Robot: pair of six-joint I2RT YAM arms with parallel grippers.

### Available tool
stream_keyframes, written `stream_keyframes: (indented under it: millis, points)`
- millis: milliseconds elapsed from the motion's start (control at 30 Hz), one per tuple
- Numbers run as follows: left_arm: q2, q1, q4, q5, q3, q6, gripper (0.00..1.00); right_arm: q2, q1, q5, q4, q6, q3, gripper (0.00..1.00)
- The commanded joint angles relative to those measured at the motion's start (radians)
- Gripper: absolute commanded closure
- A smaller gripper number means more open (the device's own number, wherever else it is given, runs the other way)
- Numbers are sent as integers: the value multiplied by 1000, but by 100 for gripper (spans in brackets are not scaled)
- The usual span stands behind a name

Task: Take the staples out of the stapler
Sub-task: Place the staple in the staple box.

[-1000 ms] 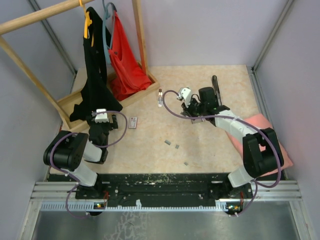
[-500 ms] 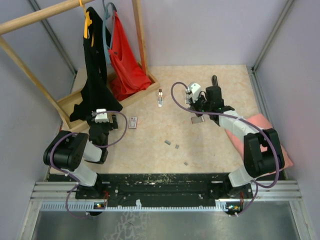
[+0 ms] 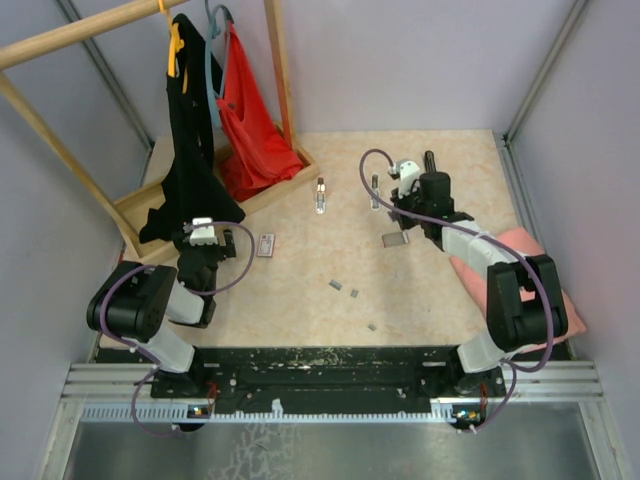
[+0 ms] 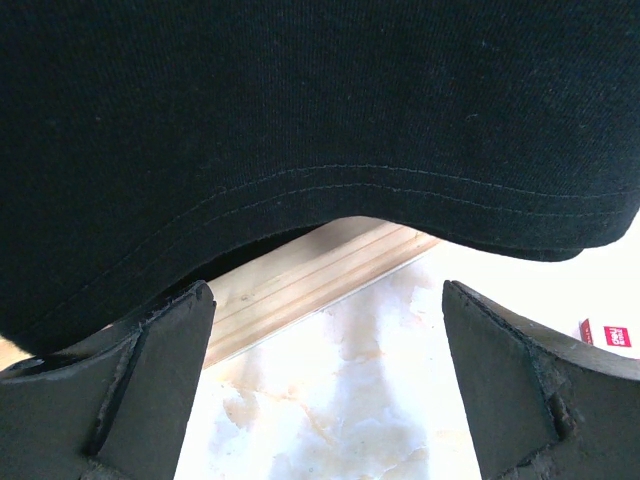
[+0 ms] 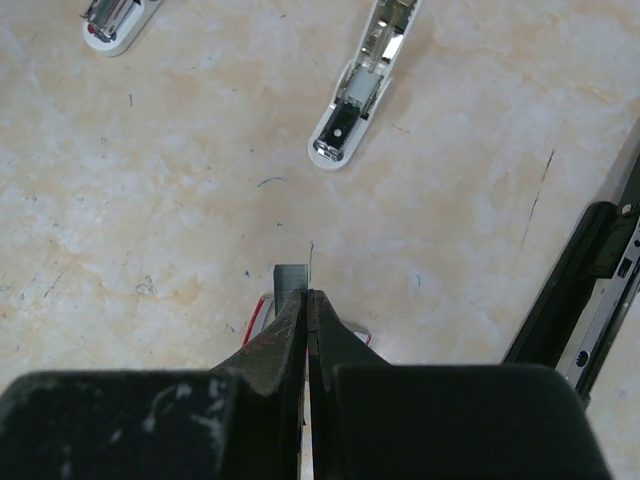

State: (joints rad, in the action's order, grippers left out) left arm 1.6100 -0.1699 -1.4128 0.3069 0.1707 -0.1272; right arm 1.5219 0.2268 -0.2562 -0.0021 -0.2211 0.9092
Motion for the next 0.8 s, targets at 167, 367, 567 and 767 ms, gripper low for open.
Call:
stream_keyframes:
  millis: [167, 367, 567, 767]
  points:
    - [2, 7, -23, 1, 14, 16, 0, 25, 2, 104, -19, 154, 11, 100]
    - [2, 7, -23, 1, 13, 16, 0, 67, 1, 125, -31, 206, 22, 100]
    - [1, 7, -24, 1, 13, 15, 0, 87, 2, 124, -19, 232, 8, 100]
    - [2, 7, -23, 1, 13, 17, 0, 109, 3, 119, -8, 257, -6, 100]
